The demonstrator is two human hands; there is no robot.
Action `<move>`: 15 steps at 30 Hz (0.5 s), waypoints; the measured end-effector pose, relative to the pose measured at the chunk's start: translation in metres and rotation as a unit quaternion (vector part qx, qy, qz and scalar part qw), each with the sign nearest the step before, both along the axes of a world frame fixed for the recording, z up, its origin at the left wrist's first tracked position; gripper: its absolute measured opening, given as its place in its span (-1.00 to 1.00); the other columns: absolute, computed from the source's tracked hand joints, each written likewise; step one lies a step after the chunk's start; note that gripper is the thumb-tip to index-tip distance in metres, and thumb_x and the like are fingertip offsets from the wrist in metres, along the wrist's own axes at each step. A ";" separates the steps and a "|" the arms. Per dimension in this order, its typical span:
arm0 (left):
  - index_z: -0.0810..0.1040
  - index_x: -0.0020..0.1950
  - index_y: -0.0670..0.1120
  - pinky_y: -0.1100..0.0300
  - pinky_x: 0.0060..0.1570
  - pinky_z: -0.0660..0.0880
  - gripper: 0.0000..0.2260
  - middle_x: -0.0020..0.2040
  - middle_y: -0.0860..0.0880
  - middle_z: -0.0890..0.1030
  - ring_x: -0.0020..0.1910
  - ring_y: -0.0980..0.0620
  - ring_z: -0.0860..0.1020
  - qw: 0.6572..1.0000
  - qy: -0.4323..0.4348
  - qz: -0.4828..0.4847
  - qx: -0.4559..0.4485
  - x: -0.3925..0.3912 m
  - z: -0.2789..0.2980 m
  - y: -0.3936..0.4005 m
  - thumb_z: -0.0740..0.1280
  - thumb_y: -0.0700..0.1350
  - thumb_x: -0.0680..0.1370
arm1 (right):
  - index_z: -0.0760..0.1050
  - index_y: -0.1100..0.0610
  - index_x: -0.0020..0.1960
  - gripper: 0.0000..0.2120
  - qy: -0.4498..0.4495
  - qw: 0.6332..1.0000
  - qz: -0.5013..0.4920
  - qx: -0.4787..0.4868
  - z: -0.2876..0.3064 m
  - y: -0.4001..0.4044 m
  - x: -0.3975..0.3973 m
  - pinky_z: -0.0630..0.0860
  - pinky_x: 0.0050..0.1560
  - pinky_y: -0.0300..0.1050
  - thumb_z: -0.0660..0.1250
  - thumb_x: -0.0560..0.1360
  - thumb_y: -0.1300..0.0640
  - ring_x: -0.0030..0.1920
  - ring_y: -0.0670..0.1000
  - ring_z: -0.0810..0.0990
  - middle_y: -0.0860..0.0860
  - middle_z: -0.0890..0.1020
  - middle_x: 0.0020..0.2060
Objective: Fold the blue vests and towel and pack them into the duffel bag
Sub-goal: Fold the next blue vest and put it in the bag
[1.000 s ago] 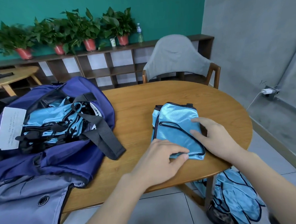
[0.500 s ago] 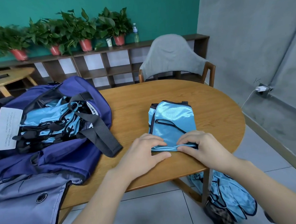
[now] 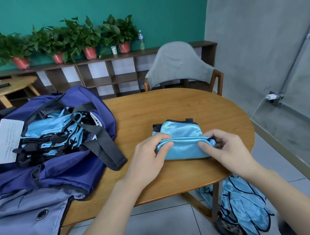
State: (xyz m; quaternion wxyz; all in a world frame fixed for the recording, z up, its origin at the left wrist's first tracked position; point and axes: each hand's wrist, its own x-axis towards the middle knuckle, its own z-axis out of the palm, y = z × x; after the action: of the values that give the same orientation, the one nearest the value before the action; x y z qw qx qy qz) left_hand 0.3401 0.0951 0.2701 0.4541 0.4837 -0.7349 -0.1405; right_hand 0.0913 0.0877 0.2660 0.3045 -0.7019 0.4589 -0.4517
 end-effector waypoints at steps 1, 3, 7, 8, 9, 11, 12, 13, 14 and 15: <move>0.66 0.09 0.02 0.46 -0.25 0.31 -0.91 -0.21 0.32 0.58 -0.29 0.24 0.51 1.000 0.016 -0.001 0.002 -0.002 0.002 0.001 0.41 -0.08 0.60 | 0.64 0.04 -0.02 -0.94 -0.038 0.999 0.005 0.014 0.002 -0.001 0.000 0.58 -0.02 0.12 0.47 0.52 0.09 -0.11 0.15 0.67 0.03 0.71 -0.15; 0.66 0.06 0.04 0.43 -0.37 0.24 -0.93 -0.35 0.29 0.51 -0.44 0.19 0.39 0.999 0.045 -0.004 0.009 -0.006 0.005 0.001 0.43 -0.09 0.58 | 0.64 0.02 0.00 -0.90 -0.090 0.995 0.002 0.035 0.005 -0.004 0.001 0.56 -0.06 0.30 0.48 0.50 0.05 -0.14 0.35 0.61 0.18 0.69 -0.16; 0.65 0.04 0.12 0.20 -0.39 0.39 -0.92 -0.21 0.18 0.63 -0.37 0.04 0.50 0.995 0.092 0.018 0.024 -0.010 0.009 -0.007 0.45 -0.05 0.56 | 0.64 -0.03 0.00 -0.92 -0.104 0.993 -0.017 0.045 0.007 -0.013 0.008 0.54 -0.18 0.15 0.46 0.52 0.02 -0.28 0.16 0.61 0.16 0.67 -0.24; 0.65 0.03 0.12 0.19 -0.33 0.45 -0.91 -0.17 0.18 0.65 -0.30 0.02 0.55 0.995 0.094 0.032 0.025 -0.011 0.009 -0.011 0.46 -0.05 0.56 | 0.63 -0.02 0.01 -0.92 -0.101 0.993 -0.021 0.050 0.007 -0.017 0.011 0.59 -0.14 0.17 0.45 0.53 0.03 -0.22 0.13 0.67 0.12 0.69 -0.21; 0.65 0.04 0.11 0.25 -0.31 0.46 -0.91 -0.16 0.18 0.65 -0.27 0.06 0.57 0.994 0.092 0.044 0.023 -0.011 0.009 -0.016 0.46 -0.05 0.55 | 0.62 -0.01 0.02 -0.93 -0.092 0.994 -0.029 0.054 0.006 -0.021 0.013 0.63 -0.09 0.19 0.43 0.55 0.04 -0.16 0.10 0.70 0.07 0.71 -0.18; 0.67 0.07 0.06 0.41 -0.26 0.40 -0.89 -0.17 0.23 0.64 -0.27 0.23 0.55 0.995 0.075 0.066 0.020 -0.012 0.008 -0.028 0.47 -0.06 0.55 | 0.61 -0.05 0.01 -0.95 -0.048 0.996 -0.062 0.041 0.004 -0.033 0.016 0.63 -0.06 0.16 0.42 0.57 0.00 -0.13 0.04 0.69 -0.04 0.71 -0.15; 0.67 0.08 0.05 0.46 -0.22 0.38 -0.88 -0.14 0.24 0.64 -0.26 0.28 0.54 0.995 0.059 0.076 0.018 -0.012 0.008 -0.033 0.47 -0.05 0.55 | 0.60 -0.08 0.00 -0.96 -0.021 0.996 -0.082 0.032 0.002 -0.038 0.017 0.62 -0.08 0.15 0.41 0.57 -0.02 -0.14 0.04 0.68 -0.06 0.70 -0.16; 0.67 0.09 0.06 0.46 -0.19 0.37 -0.88 -0.12 0.24 0.64 -0.24 0.31 0.53 0.996 0.036 0.085 0.015 -0.010 0.006 -0.038 0.47 -0.04 0.56 | 0.59 -0.11 -0.02 -0.97 0.005 0.995 -0.098 0.028 0.001 -0.043 0.018 0.61 -0.11 0.15 0.40 0.57 -0.05 -0.16 0.07 0.66 -0.06 0.69 -0.18; 0.66 0.10 0.08 0.43 -0.14 0.39 -0.87 -0.09 0.23 0.64 -0.19 0.30 0.54 0.996 0.011 0.092 0.015 -0.009 0.002 -0.044 0.46 -0.02 0.56 | 0.58 -0.14 -0.03 -0.96 0.037 0.993 -0.112 0.030 -0.002 -0.048 0.019 0.60 -0.17 0.16 0.39 0.57 -0.08 -0.20 0.11 0.64 -0.04 0.68 -0.21; 0.66 0.11 0.09 0.36 -0.06 0.44 -0.86 -0.05 0.21 0.64 -0.11 0.27 0.55 0.995 -0.014 0.096 0.017 -0.007 -0.002 -0.050 0.46 -0.03 0.56 | 0.57 -0.17 -0.04 -0.95 0.072 0.989 -0.124 0.035 -0.005 -0.053 0.020 0.59 -0.21 0.16 0.38 0.56 -0.12 -0.26 0.12 0.62 -0.03 0.67 -0.23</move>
State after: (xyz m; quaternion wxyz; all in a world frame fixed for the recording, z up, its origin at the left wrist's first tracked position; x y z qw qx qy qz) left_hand 0.3330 0.0449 0.2680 0.4469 0.5618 -0.6887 -0.1019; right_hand 0.1117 0.0349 0.2607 0.2365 -0.6597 0.5782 -0.4178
